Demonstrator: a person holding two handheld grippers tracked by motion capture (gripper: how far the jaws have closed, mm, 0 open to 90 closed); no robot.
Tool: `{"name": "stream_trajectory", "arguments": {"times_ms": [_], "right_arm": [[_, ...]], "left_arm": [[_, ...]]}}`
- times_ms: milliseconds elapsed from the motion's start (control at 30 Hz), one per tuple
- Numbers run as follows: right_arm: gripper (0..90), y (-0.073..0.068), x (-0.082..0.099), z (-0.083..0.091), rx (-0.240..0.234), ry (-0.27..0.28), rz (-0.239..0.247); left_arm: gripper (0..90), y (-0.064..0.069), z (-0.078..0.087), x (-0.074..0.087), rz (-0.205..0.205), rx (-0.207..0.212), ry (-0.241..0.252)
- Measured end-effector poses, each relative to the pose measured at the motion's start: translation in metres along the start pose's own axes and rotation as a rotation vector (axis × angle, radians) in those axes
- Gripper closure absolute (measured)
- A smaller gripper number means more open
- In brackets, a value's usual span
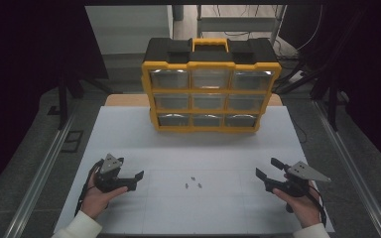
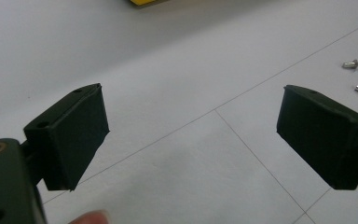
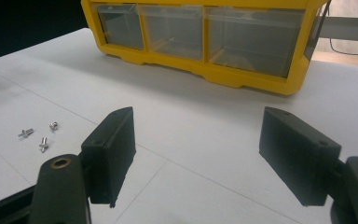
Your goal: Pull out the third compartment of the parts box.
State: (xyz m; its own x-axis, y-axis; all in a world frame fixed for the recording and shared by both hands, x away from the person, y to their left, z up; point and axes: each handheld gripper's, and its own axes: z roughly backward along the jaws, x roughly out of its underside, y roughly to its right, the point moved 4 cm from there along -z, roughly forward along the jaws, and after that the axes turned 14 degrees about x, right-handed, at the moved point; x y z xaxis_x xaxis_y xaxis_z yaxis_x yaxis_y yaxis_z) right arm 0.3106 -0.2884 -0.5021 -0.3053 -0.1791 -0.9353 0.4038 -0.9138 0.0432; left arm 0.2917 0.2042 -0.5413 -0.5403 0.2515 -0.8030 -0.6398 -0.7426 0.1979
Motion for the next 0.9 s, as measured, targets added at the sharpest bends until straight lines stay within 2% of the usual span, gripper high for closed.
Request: {"name": "stream_trajectory", "arguments": {"times_ms": [300,533,700,900], "right_arm": [[26.9,-0.002,0.000,0.003,0.014,0.015,-0.001],[26.5,-0.007,-0.002,0.001,0.006,0.021,-0.003],[26.0,-0.014,-0.001,-0.004,0.000,0.003,0.004],[25.2,-0.032,-0.002,-0.007,-0.027,0.001,0.048]], "left_arm": [[9.2,0.002,-0.001,-0.001,0.008,-0.010,-0.007],[9.1,0.002,0.001,0.000,0.005,-0.016,-0.004],[9.1,0.003,0.001,0.000,-0.002,-0.008,-0.007],[9.2,0.005,0.002,-0.001,-0.019,-0.003,-0.008]]}}
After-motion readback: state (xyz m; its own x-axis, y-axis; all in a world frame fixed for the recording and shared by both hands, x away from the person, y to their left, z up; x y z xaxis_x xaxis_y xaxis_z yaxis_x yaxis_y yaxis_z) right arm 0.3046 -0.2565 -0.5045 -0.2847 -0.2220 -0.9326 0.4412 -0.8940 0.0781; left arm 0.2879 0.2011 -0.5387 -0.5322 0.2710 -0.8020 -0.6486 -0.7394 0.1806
